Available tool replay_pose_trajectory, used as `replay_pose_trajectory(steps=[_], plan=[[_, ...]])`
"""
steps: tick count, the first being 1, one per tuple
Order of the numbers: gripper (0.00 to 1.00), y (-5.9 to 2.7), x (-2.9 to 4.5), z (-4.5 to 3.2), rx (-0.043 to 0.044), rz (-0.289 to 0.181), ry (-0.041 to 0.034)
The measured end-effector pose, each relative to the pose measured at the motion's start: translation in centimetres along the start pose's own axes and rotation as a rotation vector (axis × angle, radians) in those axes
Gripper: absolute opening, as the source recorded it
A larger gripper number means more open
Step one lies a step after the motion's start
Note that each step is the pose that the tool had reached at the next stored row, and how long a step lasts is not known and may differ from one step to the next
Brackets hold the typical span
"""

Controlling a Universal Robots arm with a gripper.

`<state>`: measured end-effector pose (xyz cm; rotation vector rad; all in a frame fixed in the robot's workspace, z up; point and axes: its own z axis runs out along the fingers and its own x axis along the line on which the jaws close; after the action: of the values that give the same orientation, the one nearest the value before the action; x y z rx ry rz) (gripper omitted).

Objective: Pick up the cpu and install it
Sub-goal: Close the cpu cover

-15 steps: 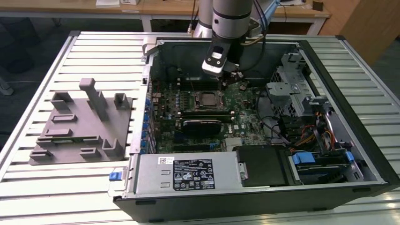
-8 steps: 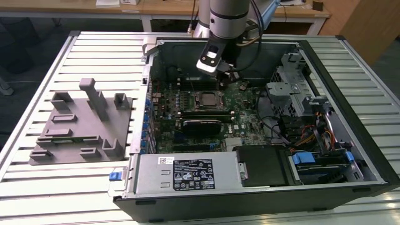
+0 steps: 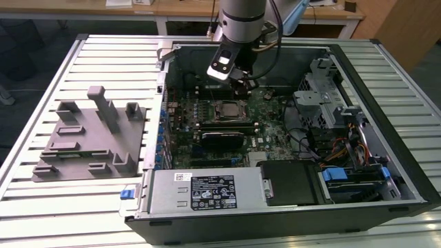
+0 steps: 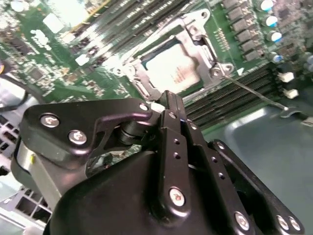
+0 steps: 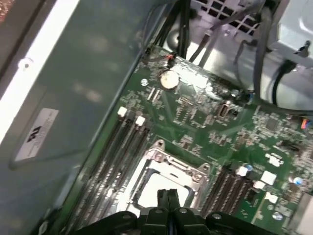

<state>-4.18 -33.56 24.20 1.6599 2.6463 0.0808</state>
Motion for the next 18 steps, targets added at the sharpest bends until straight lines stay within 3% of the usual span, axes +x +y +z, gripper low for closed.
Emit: replay_pose_trajectory(steps=[2,7,18], plan=[[0.11,0.00,0.00,0.03,0.0042,0.002,0.0150],[0.11,-0.37,-0.28,0.52,0.0043,0.012,0.0152],[0.11,-1.96,0.29,1.79,0.0045,0.013,0.0149]])
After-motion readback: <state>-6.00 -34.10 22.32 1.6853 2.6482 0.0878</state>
